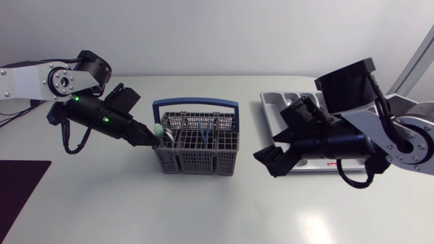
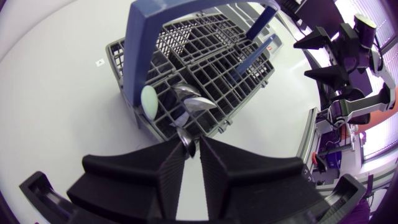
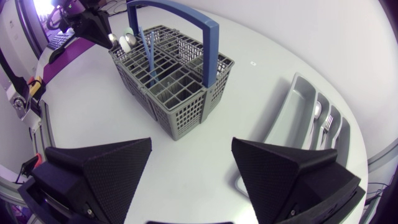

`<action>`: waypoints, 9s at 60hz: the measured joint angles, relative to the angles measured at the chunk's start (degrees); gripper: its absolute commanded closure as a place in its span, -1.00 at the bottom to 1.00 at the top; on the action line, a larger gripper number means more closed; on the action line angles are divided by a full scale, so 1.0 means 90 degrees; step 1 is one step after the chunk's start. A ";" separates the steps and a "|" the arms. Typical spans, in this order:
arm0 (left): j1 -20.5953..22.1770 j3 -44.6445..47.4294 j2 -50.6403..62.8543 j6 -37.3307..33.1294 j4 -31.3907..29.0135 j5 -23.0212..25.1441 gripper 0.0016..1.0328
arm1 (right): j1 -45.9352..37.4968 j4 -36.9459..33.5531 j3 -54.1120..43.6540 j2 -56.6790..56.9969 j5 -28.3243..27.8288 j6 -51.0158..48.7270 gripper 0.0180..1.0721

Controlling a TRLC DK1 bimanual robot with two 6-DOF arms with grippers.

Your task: Unload the cutlery basket into the drawer organizer.

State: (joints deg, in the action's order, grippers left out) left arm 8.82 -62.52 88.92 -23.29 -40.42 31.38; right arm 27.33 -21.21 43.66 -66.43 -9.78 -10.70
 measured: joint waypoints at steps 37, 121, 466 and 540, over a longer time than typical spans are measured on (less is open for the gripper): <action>-0.0277 0.0000 -0.0391 0.0075 0.0019 0.0483 0.80 | 0.0000 0.0049 -0.0170 0.0061 -0.0051 -0.0049 -0.77; -0.0634 -0.0090 -0.0634 0.0194 -0.0610 0.0423 -0.19 | 0.0291 0.0041 -0.0384 0.0505 -0.0262 -0.0291 -0.77; 0.1702 -0.2589 0.0704 0.1265 -0.1112 0.3633 0.93 | 0.2302 0.2431 -0.0393 0.0879 0.1729 -0.1724 0.24; 0.1814 -0.2589 0.0712 0.1423 -0.1112 0.3631 0.83 | 0.2069 0.2501 -0.0420 0.0753 0.1399 -0.1717 0.89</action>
State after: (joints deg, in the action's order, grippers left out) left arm 25.15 -85.82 95.33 -10.48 -50.43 64.05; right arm 45.95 1.30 39.88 -59.66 2.81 -26.15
